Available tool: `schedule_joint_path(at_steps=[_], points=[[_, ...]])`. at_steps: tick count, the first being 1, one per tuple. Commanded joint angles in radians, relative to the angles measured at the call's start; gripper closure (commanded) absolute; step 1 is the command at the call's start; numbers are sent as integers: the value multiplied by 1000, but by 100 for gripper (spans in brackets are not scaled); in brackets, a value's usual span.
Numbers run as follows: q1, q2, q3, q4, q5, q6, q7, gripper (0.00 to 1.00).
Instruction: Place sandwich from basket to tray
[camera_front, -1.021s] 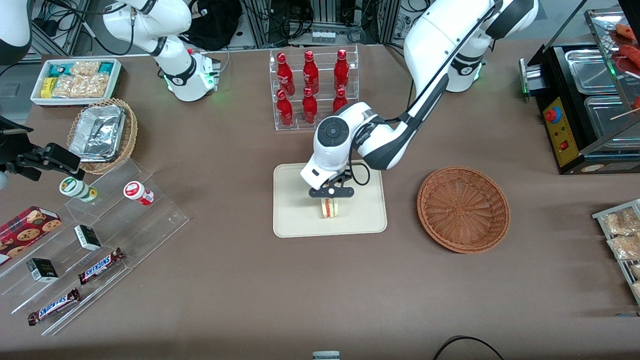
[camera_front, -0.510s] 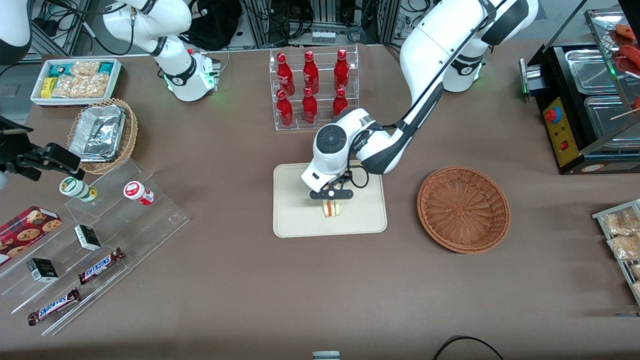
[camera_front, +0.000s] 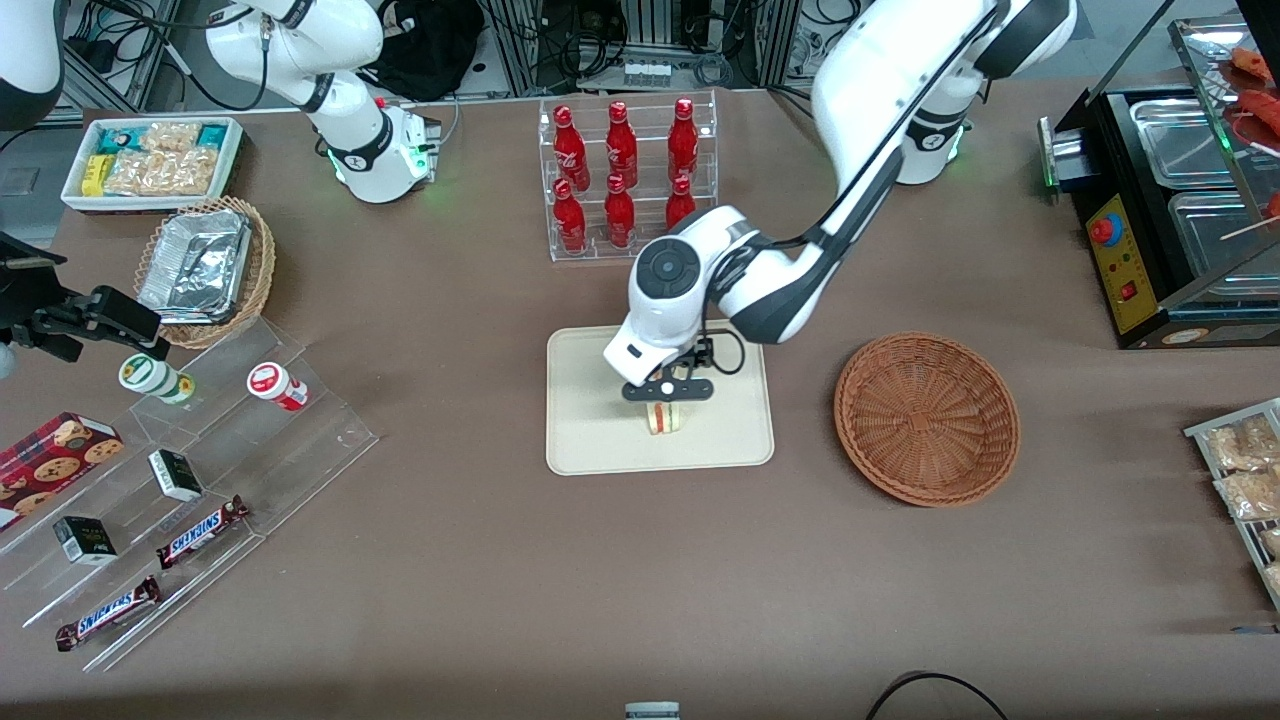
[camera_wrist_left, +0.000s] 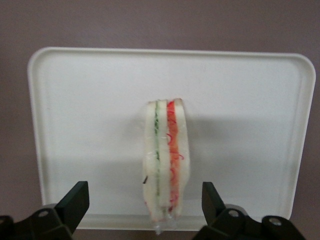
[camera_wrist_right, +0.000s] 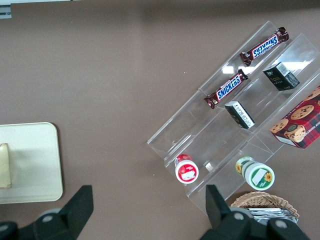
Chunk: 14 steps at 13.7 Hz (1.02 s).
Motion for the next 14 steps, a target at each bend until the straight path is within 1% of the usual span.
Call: schedule_joint_path(at_steps=[1, 3, 5, 6, 7, 9, 10, 13, 14], points=[[65, -155, 1, -29, -14, -133, -50, 0], [124, -244, 1, -31, -22, -243, -44, 0], [220, -333, 0, -34, -23, -332, -24, 0], [251, -369, 0, -40, -23, -365, 19, 0], [303, -399, 0, -43, -25, -404, 88, 0], [395, -452, 1, -41, -65, -469, 223, 0], [441, -478, 1, -43, -68, -496, 295, 0], [545, -533, 1, -43, -71, -581, 519, 0], [567, -547, 1, -43, -74, -601, 565, 0]])
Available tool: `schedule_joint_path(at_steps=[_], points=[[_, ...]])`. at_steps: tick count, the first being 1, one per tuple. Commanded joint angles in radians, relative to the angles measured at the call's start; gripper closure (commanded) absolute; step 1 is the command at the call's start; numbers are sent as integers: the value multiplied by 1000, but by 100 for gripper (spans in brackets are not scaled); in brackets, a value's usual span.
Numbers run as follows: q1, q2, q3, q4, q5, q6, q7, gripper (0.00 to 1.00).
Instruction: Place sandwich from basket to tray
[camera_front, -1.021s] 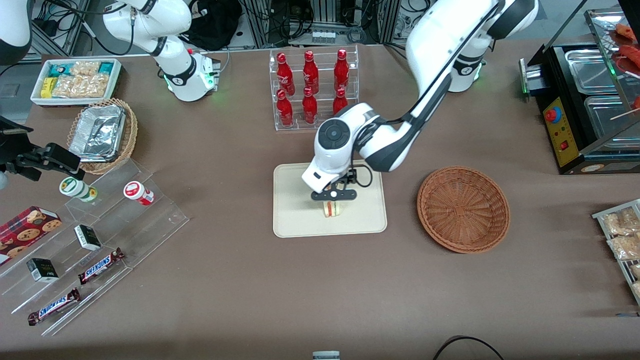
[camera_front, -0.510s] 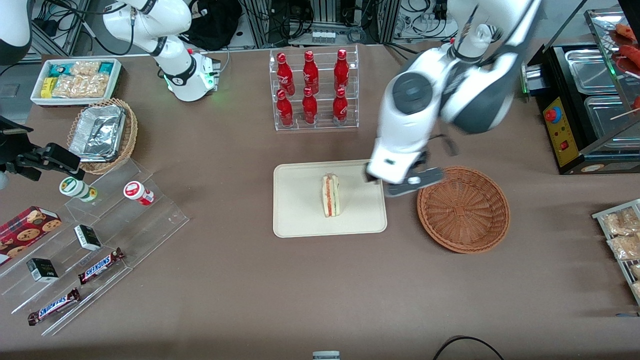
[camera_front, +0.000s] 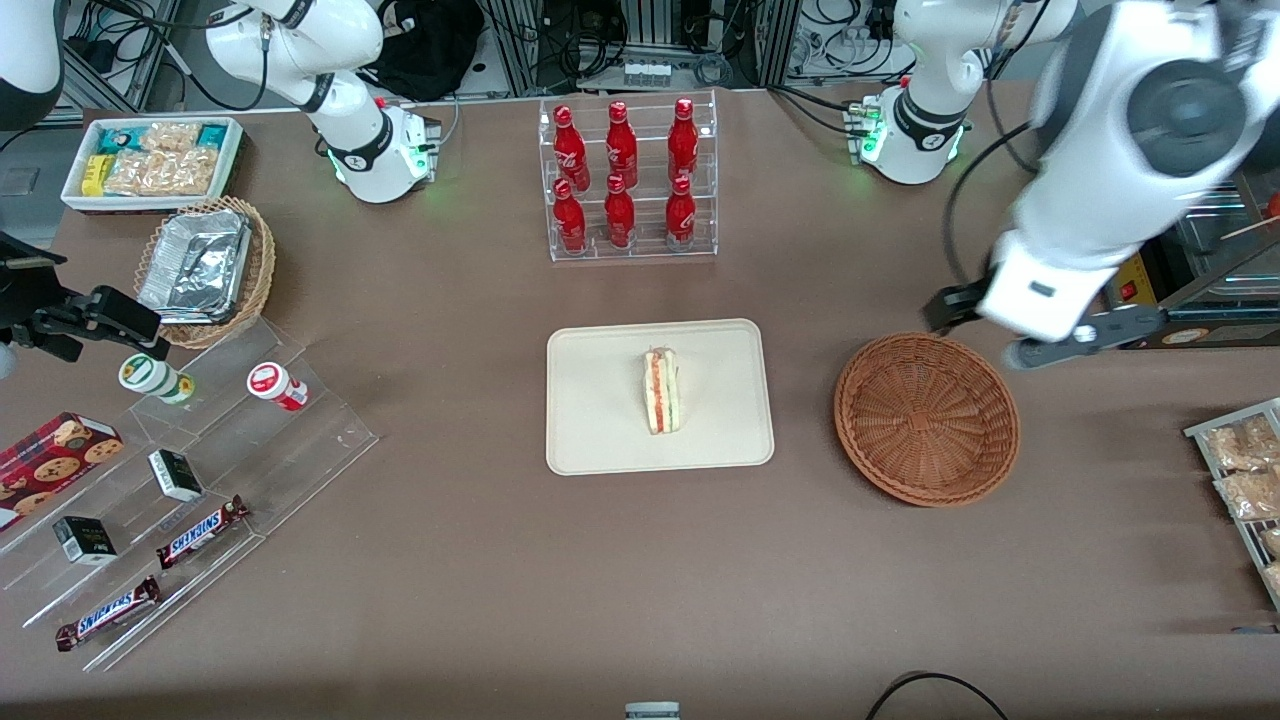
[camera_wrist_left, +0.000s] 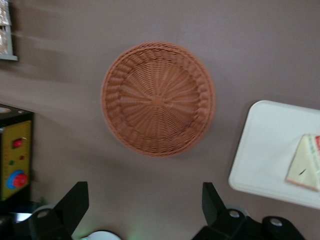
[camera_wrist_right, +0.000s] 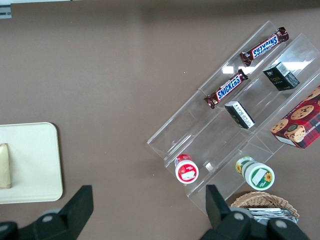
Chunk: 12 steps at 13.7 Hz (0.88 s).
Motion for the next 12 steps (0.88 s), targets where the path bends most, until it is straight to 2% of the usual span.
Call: schedule_joint_path(at_steps=[1, 6, 9, 12], points=[[68, -68, -11, -34, -23, -47, 150, 0], [108, -112, 11, -41, -40, -84, 318, 0], [-27, -141, 187, -53, -46, -81, 362, 0], [-44, -137, 224, -36, -40, -73, 364, 0]])
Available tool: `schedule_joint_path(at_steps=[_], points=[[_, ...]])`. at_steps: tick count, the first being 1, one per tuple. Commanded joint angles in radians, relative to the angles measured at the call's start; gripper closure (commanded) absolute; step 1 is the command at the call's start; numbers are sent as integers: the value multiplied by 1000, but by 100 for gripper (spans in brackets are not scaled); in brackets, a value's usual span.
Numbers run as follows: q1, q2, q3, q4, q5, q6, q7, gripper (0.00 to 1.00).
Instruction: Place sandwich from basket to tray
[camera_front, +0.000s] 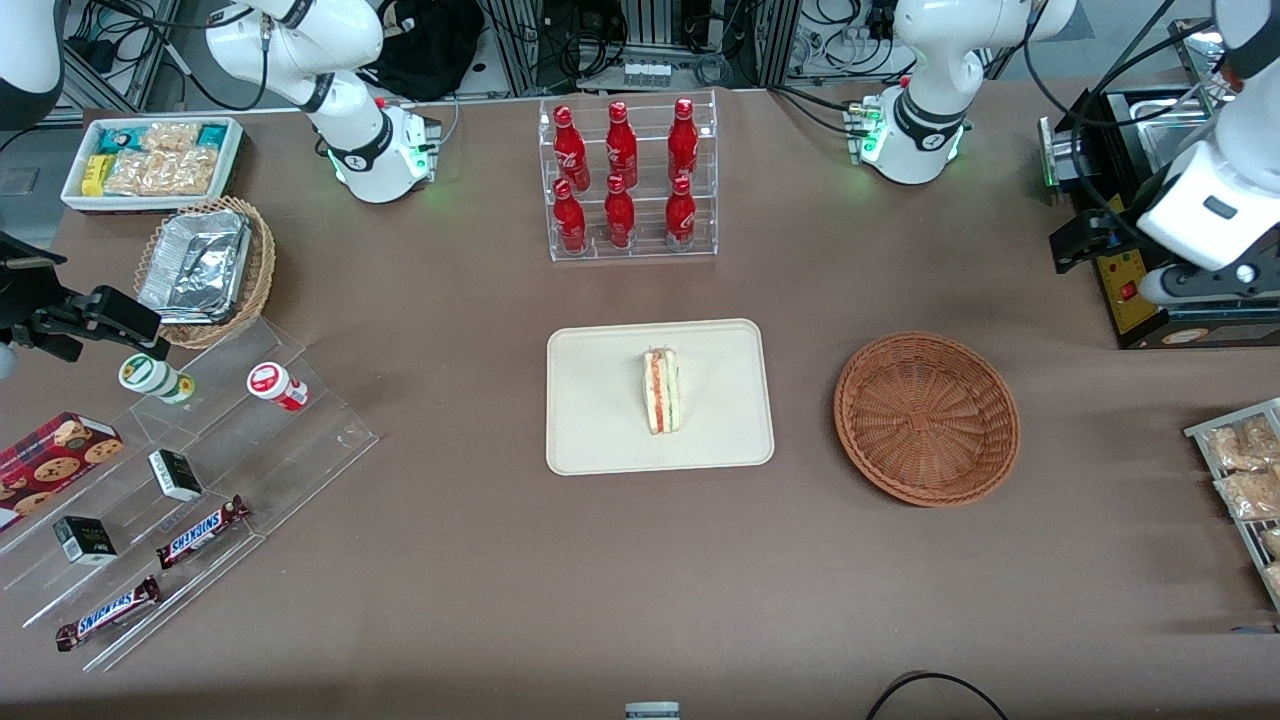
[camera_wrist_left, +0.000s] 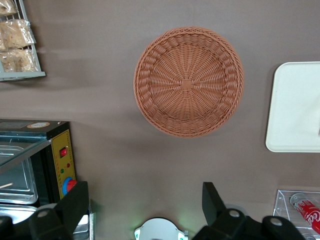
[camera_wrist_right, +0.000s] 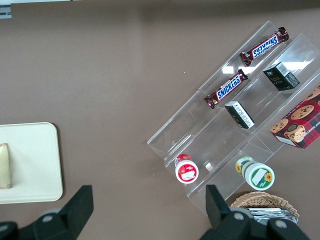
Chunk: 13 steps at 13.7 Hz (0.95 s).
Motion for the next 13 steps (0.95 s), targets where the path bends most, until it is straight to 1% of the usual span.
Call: schedule_joint_path(at_steps=[1, 3, 4, 6, 7, 8, 13], points=[[-20, -18, 30, 0, 3, 17, 19, 0], [-11, 2, 27, 36, -7, 20, 26, 0], [-10, 12, 25, 40, -18, 33, 73, 0], [-2, 18, 25, 46, -69, 77, 91, 0], [19, 19, 19, 46, -80, 79, 97, 0], [32, 21, -7, 47, -72, 80, 97, 0], [30, 18, -10, 49, -61, 68, 94, 0]])
